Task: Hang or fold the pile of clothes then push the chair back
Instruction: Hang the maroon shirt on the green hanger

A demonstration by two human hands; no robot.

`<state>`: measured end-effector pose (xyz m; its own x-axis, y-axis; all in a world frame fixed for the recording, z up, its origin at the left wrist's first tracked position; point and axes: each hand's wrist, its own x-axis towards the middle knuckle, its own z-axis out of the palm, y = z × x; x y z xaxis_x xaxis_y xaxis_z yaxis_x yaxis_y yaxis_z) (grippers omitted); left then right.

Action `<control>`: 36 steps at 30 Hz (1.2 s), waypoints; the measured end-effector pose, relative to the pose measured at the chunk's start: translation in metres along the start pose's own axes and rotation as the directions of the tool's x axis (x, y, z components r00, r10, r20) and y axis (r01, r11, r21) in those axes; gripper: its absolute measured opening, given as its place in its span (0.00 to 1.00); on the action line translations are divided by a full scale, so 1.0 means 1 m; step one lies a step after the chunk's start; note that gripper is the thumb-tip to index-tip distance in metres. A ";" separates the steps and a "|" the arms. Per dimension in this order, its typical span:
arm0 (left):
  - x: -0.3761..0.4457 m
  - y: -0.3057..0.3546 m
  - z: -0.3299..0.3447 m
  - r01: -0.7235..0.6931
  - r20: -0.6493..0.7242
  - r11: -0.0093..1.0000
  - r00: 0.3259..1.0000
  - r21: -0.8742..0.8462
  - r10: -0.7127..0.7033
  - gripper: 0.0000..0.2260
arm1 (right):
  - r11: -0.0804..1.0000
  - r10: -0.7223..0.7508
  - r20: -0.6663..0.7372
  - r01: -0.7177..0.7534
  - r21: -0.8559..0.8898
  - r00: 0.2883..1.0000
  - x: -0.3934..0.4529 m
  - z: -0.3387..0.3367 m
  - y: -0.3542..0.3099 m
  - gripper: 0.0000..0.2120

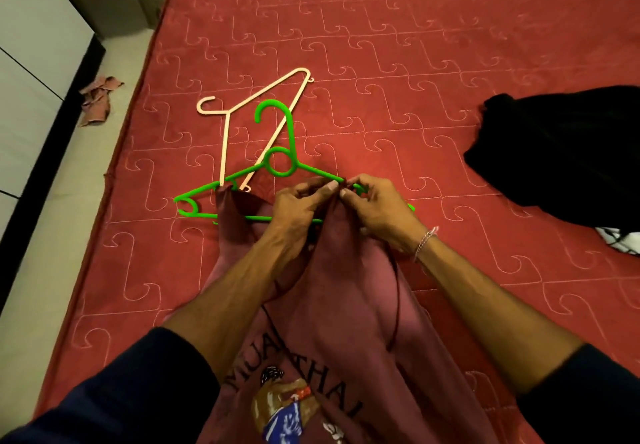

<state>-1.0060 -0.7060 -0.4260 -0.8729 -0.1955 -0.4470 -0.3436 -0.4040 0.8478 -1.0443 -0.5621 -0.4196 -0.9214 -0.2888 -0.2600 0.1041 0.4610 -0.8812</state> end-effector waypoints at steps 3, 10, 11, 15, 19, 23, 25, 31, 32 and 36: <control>-0.003 -0.001 -0.001 -0.018 0.041 1.000 0.999 0.004 0.017 0.03 | 0.994 -0.019 0.067 0.026 -0.108 0.998 -0.003 -0.007 -0.001 0.01; -0.008 -0.001 0.005 -0.043 0.054 0.999 0.998 0.027 0.042 0.07 | 0.929 -0.042 -0.045 0.023 -0.370 0.998 -0.010 -0.012 -0.003 0.04; -0.010 0.000 0.006 -0.054 0.055 0.997 0.997 0.053 0.051 0.08 | 0.927 -0.052 -0.034 0.036 -0.373 0.998 -0.011 -0.012 -0.004 0.04; -0.013 0.005 0.009 -0.060 0.002 0.968 0.998 0.242 0.061 0.11 | 0.948 -0.072 0.015 0.073 -0.310 0.997 -0.015 -0.020 -0.004 0.01; -0.008 0.008 0.013 -0.133 -0.017 0.965 0.990 0.225 0.140 0.10 | 0.968 -0.060 -0.029 0.051 -0.247 0.998 -0.026 -0.032 0.001 0.16; -0.007 0.009 0.013 -0.165 0.010 0.958 0.986 0.233 0.168 0.11 | 0.624 -0.460 -0.218 0.138 -0.769 0.861 -0.024 -0.044 -0.007 0.22; -0.008 0.012 0.013 -0.201 0.058 0.950 0.980 0.237 0.192 0.11 | 0.638 -0.508 -0.078 0.313 -0.703 0.858 -0.014 -0.045 -0.017 0.17; -0.023 0.041 0.009 -0.310 0.074 0.895 0.950 0.321 0.302 0.13 | 0.803 -0.425 0.029 0.392 -0.449 0.905 -0.001 -0.050 -0.039 0.12; -0.028 0.050 0.006 -0.343 0.024 0.849 0.931 0.401 0.365 0.12 | 0.767 -0.457 0.010 0.400 -0.502 0.889 -0.005 -0.053 -0.046 0.11; -0.057 0.107 -0.017 -0.397 -0.027 0.312 0.580 0.863 0.814 0.05 | 0.738 -0.535 0.024 0.481 -0.473 0.844 -0.021 -0.069 -0.084 0.12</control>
<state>-0.9875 -0.7536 -0.3144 -0.7769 -0.4666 0.4228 -0.0592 0.7226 0.6887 -1.0596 -0.5370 -0.3132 -0.8247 -0.5109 0.2424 -0.5436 0.5981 -0.5889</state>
